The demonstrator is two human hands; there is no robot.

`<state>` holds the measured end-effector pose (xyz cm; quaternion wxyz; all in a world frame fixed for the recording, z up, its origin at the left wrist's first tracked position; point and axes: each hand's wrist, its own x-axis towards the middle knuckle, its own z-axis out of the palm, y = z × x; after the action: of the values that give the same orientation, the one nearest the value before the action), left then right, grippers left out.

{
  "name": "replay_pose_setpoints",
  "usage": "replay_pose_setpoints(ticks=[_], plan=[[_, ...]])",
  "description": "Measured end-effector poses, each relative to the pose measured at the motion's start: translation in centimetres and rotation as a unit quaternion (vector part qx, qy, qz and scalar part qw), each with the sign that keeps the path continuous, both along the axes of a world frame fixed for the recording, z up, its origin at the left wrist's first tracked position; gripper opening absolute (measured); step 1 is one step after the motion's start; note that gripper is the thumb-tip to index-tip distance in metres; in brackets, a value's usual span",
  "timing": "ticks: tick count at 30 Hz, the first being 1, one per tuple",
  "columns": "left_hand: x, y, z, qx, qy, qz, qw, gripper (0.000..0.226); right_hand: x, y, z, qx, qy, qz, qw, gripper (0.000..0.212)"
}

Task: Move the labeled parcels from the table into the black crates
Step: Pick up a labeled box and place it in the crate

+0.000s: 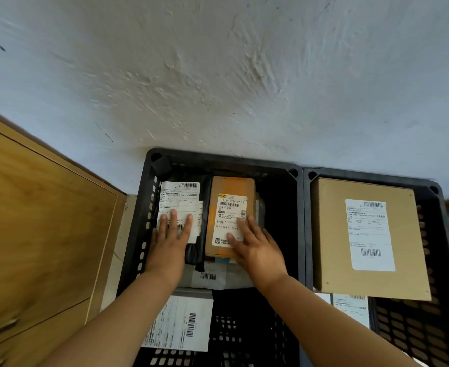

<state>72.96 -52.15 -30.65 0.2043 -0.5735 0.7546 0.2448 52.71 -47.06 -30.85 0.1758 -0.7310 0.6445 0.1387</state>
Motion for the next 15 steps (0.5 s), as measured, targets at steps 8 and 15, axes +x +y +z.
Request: replay_pose_setpoints(ticks=[8,15], plan=[[-0.3,0.1,1.5,0.013,-0.018,-0.017,1.0,0.105,0.7,-0.7,2.3,0.105,0.014,0.01,0.994,0.081],[-2.7,3.6,7.6,-0.041,0.04,-0.076,0.995,0.099,-1.5,3.3,8.9,-0.026,0.029,-0.006,0.999,0.089]])
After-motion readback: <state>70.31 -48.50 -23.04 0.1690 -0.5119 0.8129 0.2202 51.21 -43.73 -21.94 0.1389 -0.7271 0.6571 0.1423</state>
